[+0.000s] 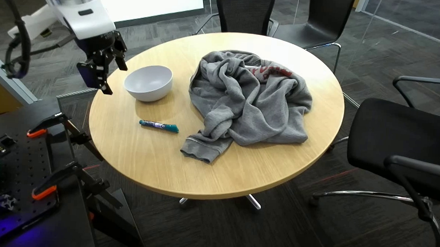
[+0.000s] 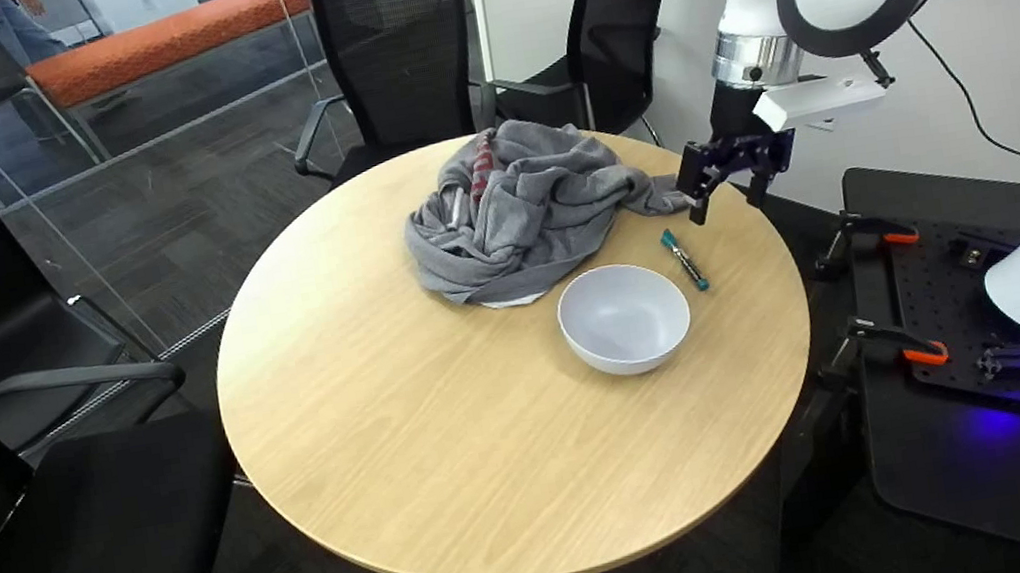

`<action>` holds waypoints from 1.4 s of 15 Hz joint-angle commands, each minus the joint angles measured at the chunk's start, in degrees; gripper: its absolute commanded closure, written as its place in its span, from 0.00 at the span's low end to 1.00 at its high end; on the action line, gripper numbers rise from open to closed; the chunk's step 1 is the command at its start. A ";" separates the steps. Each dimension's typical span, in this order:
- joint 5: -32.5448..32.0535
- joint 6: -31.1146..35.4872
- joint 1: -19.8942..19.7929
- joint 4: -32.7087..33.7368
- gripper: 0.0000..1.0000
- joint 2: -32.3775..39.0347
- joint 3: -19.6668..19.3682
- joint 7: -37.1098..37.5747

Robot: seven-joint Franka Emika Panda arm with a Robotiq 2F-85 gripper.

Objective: Put the marker in the white bowl

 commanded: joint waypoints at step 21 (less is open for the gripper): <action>3.15 16.91 0.93 10.42 0.00 22.44 -1.33 6.03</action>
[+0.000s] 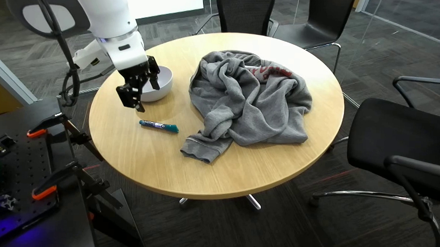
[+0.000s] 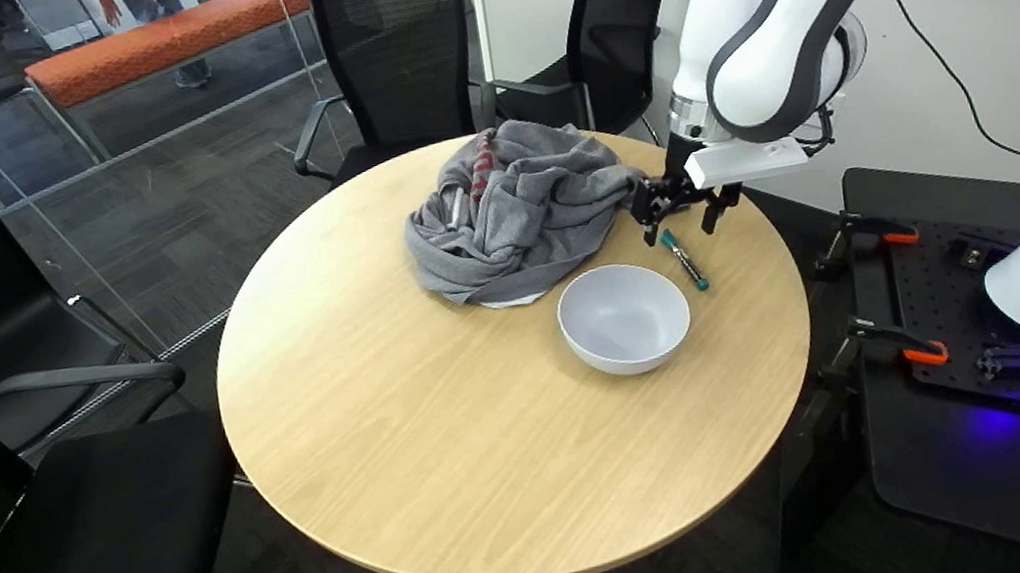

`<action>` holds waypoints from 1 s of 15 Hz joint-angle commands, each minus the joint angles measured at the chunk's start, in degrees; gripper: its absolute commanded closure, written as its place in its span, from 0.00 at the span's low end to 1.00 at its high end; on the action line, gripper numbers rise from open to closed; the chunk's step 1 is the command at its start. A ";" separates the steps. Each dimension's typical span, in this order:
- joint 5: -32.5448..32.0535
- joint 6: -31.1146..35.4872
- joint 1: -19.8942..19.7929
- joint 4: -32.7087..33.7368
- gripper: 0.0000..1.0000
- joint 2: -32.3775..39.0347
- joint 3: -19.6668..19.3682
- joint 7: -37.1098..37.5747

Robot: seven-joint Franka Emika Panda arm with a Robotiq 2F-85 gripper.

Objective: Put the marker in the white bowl

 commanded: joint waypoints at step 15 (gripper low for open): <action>0.87 0.75 -0.30 7.44 0.00 11.59 -2.30 0.64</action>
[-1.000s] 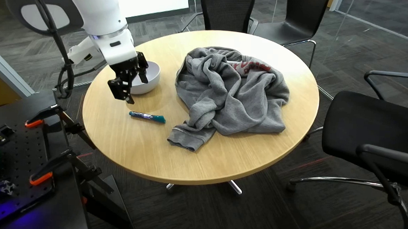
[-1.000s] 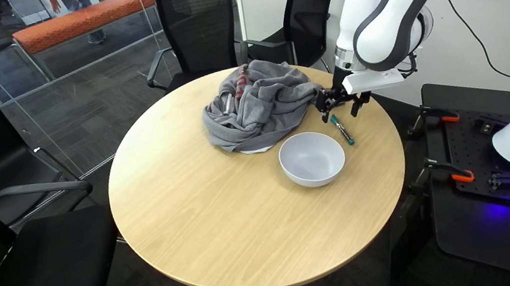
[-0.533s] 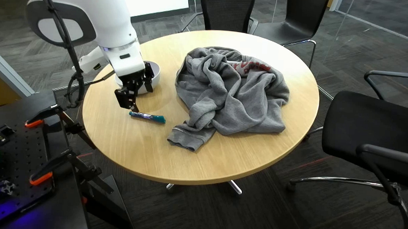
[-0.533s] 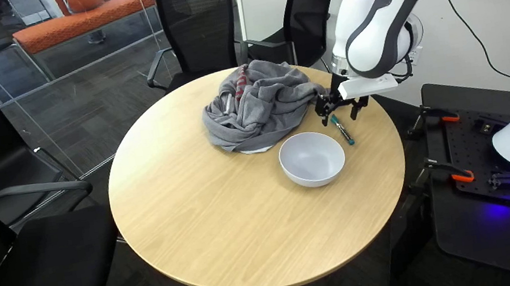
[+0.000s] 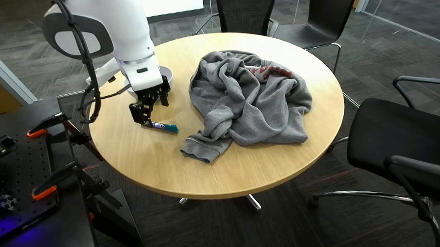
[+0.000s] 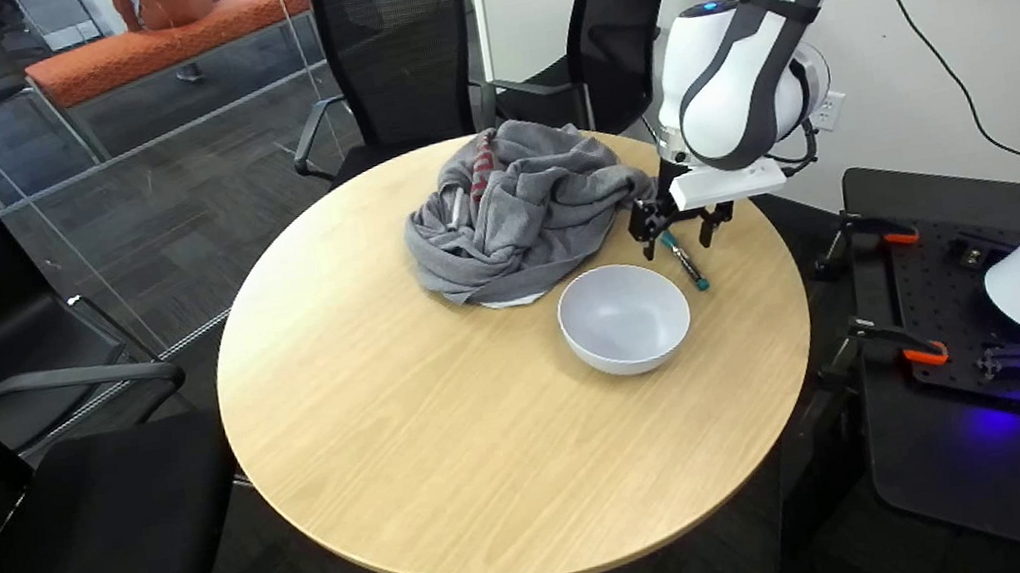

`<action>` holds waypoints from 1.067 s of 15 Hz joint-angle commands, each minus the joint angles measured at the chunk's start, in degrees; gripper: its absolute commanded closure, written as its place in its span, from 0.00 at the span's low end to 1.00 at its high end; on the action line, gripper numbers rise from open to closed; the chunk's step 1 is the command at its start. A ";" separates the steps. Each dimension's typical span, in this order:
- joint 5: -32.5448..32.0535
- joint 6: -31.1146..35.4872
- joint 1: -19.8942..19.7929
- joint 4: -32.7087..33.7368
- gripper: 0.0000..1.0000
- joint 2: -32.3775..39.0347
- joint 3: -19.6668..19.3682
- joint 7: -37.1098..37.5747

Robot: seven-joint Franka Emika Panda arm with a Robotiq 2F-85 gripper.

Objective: Put the marker in the white bowl

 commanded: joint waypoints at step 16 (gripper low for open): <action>0.80 0.49 0.26 5.27 0.80 5.77 -1.01 0.84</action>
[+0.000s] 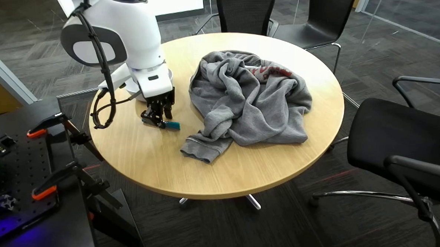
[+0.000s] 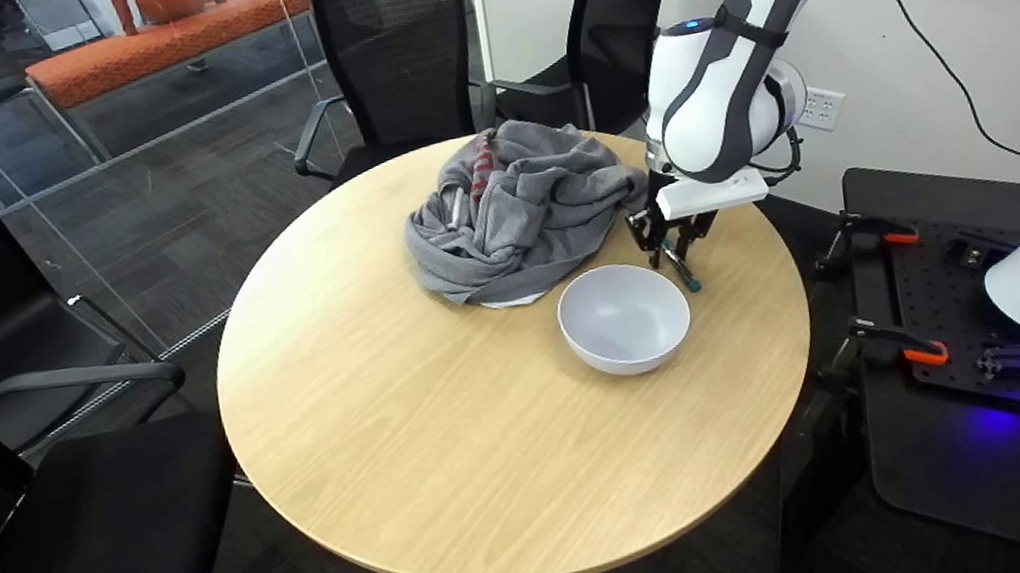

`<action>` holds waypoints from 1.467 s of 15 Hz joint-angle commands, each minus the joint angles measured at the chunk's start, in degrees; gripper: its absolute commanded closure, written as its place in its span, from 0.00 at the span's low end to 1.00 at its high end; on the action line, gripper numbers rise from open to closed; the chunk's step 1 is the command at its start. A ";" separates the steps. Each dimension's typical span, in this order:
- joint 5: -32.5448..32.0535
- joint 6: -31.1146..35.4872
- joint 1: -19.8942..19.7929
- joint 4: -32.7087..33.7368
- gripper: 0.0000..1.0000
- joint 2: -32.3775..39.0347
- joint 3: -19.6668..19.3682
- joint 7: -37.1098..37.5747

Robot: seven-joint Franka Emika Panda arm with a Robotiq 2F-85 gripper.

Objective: Put the marker in the white bowl

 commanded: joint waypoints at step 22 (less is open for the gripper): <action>-22.87 -2.11 20.07 -8.74 0.95 -23.90 -19.30 14.08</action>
